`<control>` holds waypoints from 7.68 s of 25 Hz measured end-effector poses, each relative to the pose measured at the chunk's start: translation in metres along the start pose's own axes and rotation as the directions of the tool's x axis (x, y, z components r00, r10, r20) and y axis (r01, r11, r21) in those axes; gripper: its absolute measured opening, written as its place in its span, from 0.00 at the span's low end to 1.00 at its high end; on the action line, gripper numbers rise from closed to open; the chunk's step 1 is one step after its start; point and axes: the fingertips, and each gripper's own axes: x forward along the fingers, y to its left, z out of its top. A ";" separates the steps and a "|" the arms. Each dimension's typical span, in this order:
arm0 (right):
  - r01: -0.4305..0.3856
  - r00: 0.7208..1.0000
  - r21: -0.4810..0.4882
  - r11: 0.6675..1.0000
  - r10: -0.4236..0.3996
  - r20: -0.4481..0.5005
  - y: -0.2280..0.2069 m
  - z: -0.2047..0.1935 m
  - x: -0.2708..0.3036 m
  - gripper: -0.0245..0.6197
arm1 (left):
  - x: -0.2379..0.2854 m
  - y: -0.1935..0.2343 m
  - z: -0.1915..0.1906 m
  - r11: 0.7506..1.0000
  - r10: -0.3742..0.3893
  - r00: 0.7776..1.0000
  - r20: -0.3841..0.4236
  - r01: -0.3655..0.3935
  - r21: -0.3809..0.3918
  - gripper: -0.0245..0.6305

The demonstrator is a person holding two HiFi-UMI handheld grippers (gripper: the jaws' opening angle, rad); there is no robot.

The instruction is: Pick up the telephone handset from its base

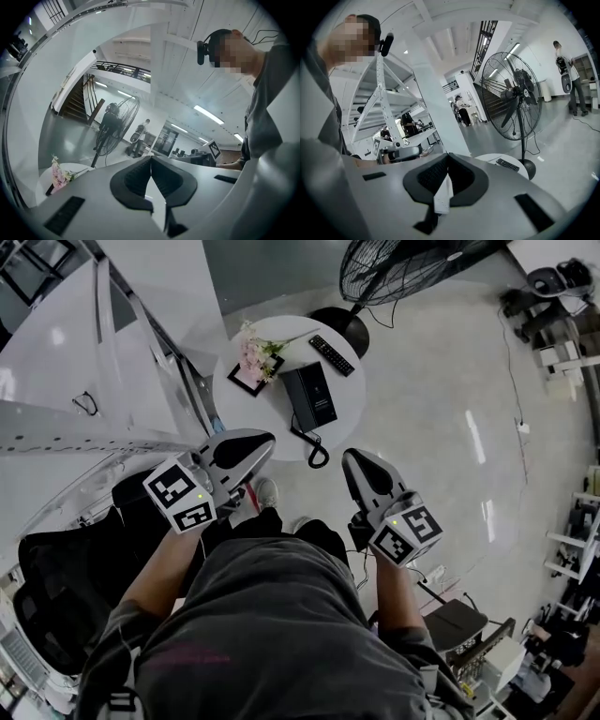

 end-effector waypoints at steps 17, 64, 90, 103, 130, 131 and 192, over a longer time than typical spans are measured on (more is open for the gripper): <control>-0.068 0.994 0.000 0.998 0.067 -0.089 -0.047 0.003 0.067 0.06 | 0.022 0.069 -0.031 0.987 0.128 0.991 -0.026 -0.130 -0.096 0.06; -0.202 0.875 0.106 0.974 0.228 -0.427 -0.187 -0.101 0.158 0.06 | 0.113 0.233 -0.253 0.830 0.303 0.932 -0.198 -0.360 -0.425 0.15; -0.153 0.884 0.137 0.979 0.197 -0.424 -0.197 -0.116 0.136 0.06 | 0.137 0.236 -0.269 0.800 0.221 0.950 -0.221 -0.306 -0.516 0.17; -0.141 0.902 0.118 0.983 0.176 -0.395 -0.189 -0.106 0.130 0.06 | 0.136 0.219 -0.244 0.832 0.198 0.966 -0.165 -0.255 -0.493 0.15; -0.157 0.982 -0.014 0.987 0.155 -0.103 -0.101 0.017 0.088 0.06 | 0.062 0.080 -0.021 0.971 0.187 0.981 0.043 -0.178 -0.159 0.15; -0.158 0.984 -0.023 0.987 0.156 -0.091 -0.096 0.022 0.086 0.06 | 0.058 0.076 -0.013 0.974 0.186 0.981 0.052 -0.177 -0.143 0.15; -0.201 0.977 -0.187 0.962 0.210 0.029 -0.003 0.091 0.040 0.06 | 0.009 -0.005 0.074 0.984 0.139 0.978 0.159 -0.154 0.092 0.15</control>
